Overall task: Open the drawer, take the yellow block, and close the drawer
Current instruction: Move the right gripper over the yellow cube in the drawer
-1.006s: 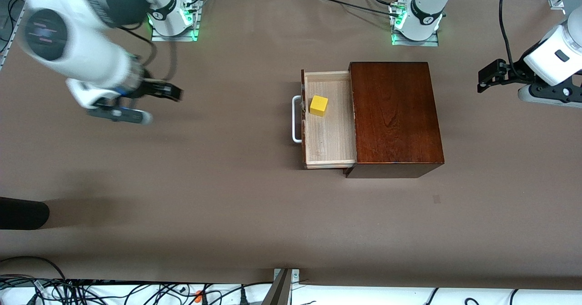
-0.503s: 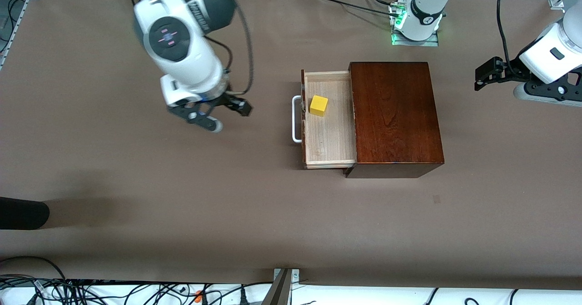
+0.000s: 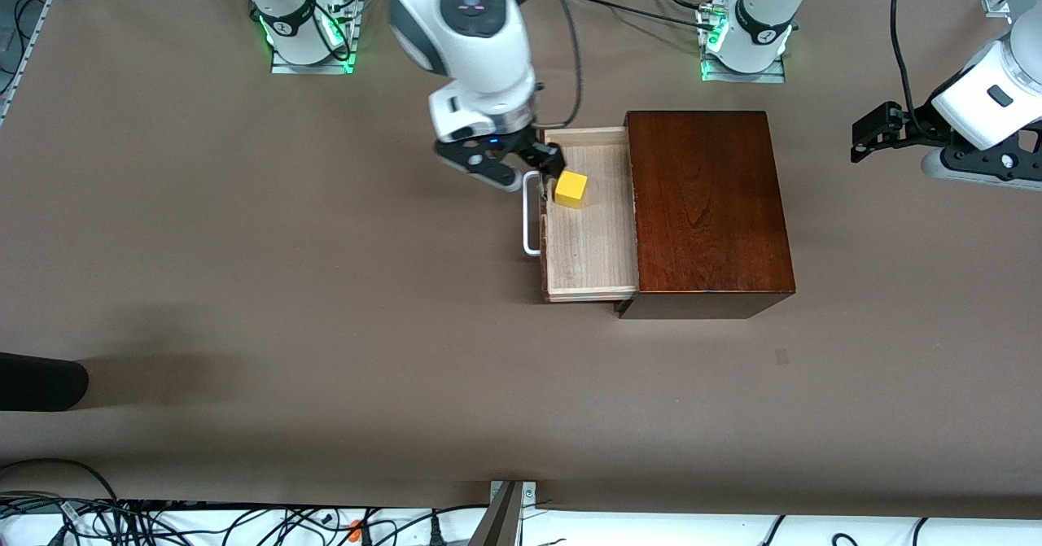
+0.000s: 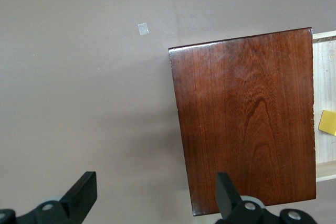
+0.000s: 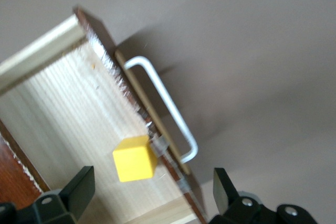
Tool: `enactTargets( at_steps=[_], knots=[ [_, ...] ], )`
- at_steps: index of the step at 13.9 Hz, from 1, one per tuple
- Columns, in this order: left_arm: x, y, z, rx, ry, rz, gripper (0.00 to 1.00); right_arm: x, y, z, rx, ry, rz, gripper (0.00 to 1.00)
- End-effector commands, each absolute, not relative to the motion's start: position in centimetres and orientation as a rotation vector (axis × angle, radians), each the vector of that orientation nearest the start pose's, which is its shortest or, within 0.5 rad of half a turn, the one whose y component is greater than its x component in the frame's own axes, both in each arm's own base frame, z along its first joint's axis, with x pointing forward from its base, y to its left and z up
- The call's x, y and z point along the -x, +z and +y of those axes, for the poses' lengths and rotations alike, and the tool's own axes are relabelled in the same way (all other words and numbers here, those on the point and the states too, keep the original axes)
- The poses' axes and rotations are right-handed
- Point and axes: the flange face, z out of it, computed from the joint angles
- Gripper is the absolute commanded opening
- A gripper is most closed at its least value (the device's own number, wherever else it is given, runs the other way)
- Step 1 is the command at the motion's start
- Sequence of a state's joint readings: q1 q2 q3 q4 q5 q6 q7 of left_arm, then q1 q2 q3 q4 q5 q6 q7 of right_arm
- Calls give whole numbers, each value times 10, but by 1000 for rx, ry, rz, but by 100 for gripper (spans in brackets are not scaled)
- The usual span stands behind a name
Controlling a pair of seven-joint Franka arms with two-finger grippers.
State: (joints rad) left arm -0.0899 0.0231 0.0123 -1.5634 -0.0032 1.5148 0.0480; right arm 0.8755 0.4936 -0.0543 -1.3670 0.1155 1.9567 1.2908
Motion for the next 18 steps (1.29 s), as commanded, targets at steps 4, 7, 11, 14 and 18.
enactTargets(
  at_steps=[4,7,11,14,18],
  knots=[
    [-554,617,-46,3153,102,212,100,-461,409,590,2899,-123,705,100],
    [-557,612,-46,3150,112,211,100,-456,394,606,2905,-137,698,100],
    [-557,610,-47,3151,121,226,100,-450,377,612,2929,-150,709,100],
    [-557,610,-48,3153,122,229,100,-447,361,615,2956,-159,695,100],
    [-557,612,-51,3152,114,236,100,-440,347,622,2979,-181,659,100]
  ],
)
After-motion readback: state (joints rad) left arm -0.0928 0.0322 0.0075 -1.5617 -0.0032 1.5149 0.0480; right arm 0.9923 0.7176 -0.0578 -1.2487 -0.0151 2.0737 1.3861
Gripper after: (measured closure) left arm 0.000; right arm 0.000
